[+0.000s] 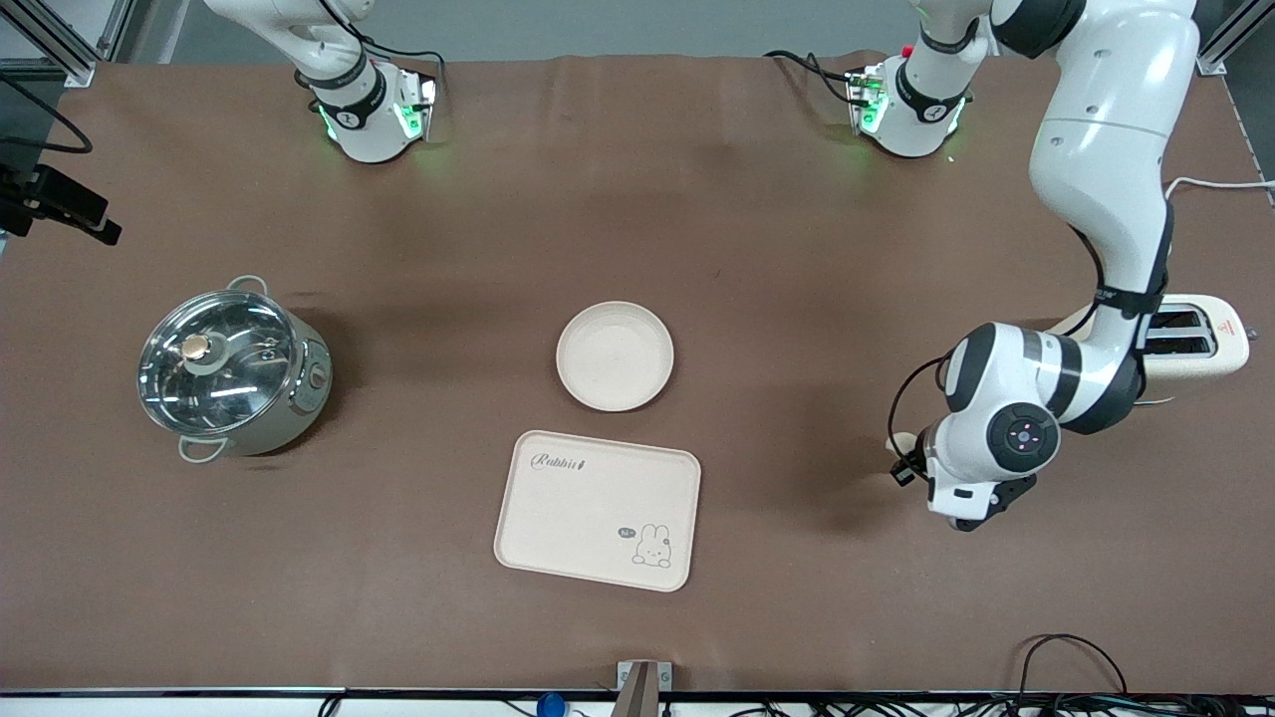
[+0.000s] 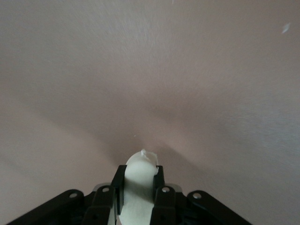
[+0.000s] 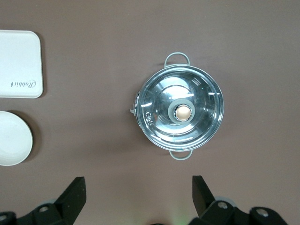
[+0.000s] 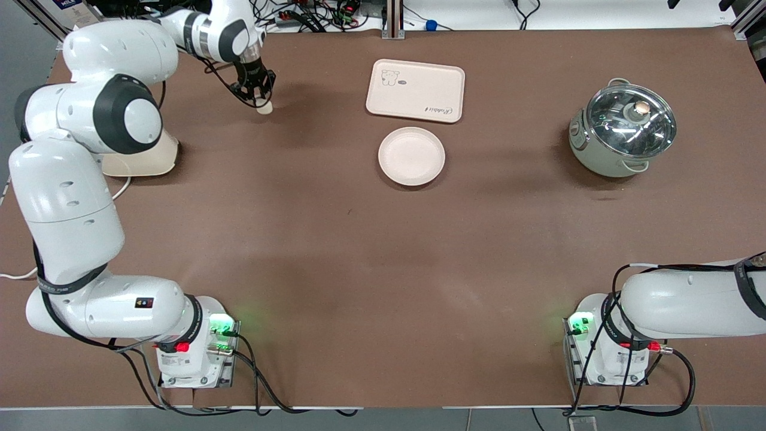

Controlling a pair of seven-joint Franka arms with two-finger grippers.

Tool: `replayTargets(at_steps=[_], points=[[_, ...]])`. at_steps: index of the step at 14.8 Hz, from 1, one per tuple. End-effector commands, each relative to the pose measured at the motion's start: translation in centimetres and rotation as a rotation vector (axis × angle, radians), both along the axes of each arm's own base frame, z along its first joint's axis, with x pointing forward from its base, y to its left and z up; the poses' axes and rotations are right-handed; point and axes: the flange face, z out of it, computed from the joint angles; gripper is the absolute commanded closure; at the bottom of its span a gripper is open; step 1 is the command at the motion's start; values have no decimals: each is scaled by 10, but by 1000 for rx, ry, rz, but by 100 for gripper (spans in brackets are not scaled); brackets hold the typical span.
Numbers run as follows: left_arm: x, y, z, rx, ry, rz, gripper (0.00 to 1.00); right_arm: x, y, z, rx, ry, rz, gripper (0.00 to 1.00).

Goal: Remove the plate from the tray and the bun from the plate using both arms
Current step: 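Lower the bun onto the table beside the toaster and open the left gripper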

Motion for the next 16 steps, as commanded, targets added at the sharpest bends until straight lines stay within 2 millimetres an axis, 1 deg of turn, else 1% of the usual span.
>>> replayTargets(at_steps=[1, 2, 3, 5, 6, 7, 9, 11, 12, 13, 14, 16], points=[[-1, 1, -6, -4, -3, -16, 53, -7, -9, 1, 16, -17, 40, 0], [-1, 3, -7, -4, -1, -16, 29, -7, -10, 1, 15, -18, 62, 0], [0, 3, -5, -4, -4, -16, 0, -6, -11, 0, 15, -16, 72, 0], [2, 2, 8, 0, -14, -17, 0, -7, -9, 0, 15, -12, 75, 0], [4, 0, 24, -2, -37, -20, 0, -7, -9, 0, 14, -10, 75, 0], [7, 1, 45, -2, -65, -22, 0, -7, -9, -1, 14, -7, 75, 0], [8, 2, 102, -2, -113, -78, 0, -7, -9, -1, 14, -7, 75, 0], [4, 3, 167, -6, -173, -168, 0, -5, -9, -4, 16, -6, 75, 0], [-1, 9, 200, 0, -191, -193, 0, -5, -9, -4, 14, -7, 75, 0], [-6, 25, 228, 5, -203, -212, 0, -5, -8, -4, 16, -7, 76, 0], [-15, 34, 261, -5, -213, -265, 0, -5, -6, -4, 15, -4, 82, 0], [-40, 45, 317, -16, -200, -399, 0, -6, -3, -3, 15, -1, 87, 0]])
